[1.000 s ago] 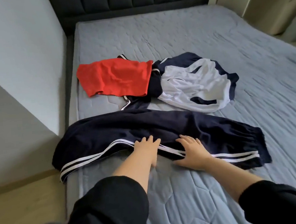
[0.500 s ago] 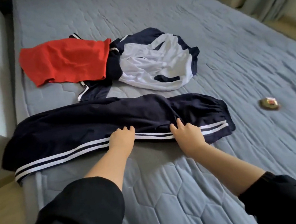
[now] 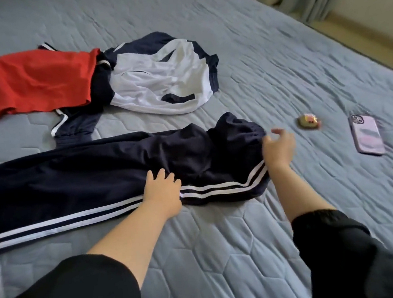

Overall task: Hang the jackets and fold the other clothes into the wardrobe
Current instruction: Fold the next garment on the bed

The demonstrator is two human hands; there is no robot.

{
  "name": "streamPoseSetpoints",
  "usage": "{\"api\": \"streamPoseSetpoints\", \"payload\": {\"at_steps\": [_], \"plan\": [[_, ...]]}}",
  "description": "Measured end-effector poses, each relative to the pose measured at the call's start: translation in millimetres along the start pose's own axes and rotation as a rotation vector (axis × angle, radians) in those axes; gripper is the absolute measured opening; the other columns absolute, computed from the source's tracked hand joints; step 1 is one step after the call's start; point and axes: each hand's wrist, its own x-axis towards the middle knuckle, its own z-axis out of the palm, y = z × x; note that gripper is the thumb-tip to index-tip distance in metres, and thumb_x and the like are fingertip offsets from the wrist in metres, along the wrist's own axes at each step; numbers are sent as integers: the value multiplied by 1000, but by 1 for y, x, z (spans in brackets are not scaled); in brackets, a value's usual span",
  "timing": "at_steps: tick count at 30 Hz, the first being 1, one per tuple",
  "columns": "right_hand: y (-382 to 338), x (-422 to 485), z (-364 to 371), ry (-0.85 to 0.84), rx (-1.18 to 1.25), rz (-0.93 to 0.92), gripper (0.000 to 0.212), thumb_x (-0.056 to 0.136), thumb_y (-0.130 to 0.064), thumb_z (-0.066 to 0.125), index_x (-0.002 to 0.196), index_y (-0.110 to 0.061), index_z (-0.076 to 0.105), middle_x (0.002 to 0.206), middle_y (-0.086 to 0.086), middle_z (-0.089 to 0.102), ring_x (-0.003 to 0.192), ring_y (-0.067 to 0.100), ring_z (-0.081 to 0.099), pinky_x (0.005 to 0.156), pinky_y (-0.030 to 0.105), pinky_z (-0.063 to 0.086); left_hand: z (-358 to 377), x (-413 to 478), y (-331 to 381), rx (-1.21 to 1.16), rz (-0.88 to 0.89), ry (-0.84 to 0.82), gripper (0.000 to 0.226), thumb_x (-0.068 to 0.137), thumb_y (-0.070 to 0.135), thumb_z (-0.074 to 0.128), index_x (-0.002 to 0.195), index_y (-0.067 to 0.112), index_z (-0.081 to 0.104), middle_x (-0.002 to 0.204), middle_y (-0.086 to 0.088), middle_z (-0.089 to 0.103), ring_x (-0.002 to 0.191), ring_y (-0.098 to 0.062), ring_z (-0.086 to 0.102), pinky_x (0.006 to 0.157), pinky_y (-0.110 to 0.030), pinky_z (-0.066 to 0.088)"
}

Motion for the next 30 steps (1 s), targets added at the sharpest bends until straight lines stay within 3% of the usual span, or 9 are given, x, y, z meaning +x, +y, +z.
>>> {"api": "streamPoseSetpoints", "payload": {"at_steps": [3,7,9,10,12,15,23,26,30], "plan": [[25,20,-4,-143,88,545,71,76,-54,69,120,0,55,114,12,61,111,32,57,94,37,46,3,-2,0,-105,-16,-71,60,92,18,42,149,21,21,158,-1,13,144,-29,11,113,-46,22],[31,17,-2,-550,346,608,55,76,-47,76,110,-6,63,106,10,69,94,25,66,81,34,52,-3,-2,7,-259,-2,-165,64,94,11,38,152,21,12,159,-2,5,141,-35,15,109,-41,34],[44,16,-5,-441,291,568,40,79,-28,75,107,-1,65,108,15,69,98,28,65,84,33,51,-9,-2,8,-290,7,-184,63,95,11,38,152,21,12,159,-2,6,141,-37,15,111,-41,31],[54,18,-11,-243,213,520,34,80,-21,73,105,1,64,108,17,68,99,30,65,82,32,49,-12,-3,7,-313,10,-192,64,95,12,38,152,22,12,159,-2,5,142,-36,15,112,-41,29],[68,23,-33,140,156,440,32,83,-21,63,108,-1,61,110,18,65,101,33,62,81,33,45,-16,-4,5,-384,20,-193,68,94,11,40,153,24,9,161,-2,2,144,-33,15,114,-38,26],[77,42,-64,432,184,464,36,89,-26,56,120,-7,54,123,17,61,112,35,58,93,38,44,-21,-5,11,-525,78,-178,70,93,12,44,153,27,11,161,0,2,145,-24,18,114,-32,25],[83,54,-67,182,-399,299,46,89,-23,55,128,-2,45,132,20,50,123,37,47,100,45,38,-18,-13,40,-501,192,-208,61,95,19,41,152,24,17,160,0,9,146,-19,9,114,-35,21],[70,56,-61,97,-351,235,45,94,-35,41,121,-3,55,124,21,58,115,38,53,97,43,39,-15,-16,27,-518,139,-207,61,96,20,40,152,25,16,160,2,8,147,-17,7,115,-36,21],[60,69,-64,1,-122,425,56,90,-48,41,122,-4,57,120,16,61,108,36,57,91,39,43,-14,-16,13,-465,85,-234,59,98,24,41,152,23,17,160,1,10,147,-18,8,116,-40,22]]}}
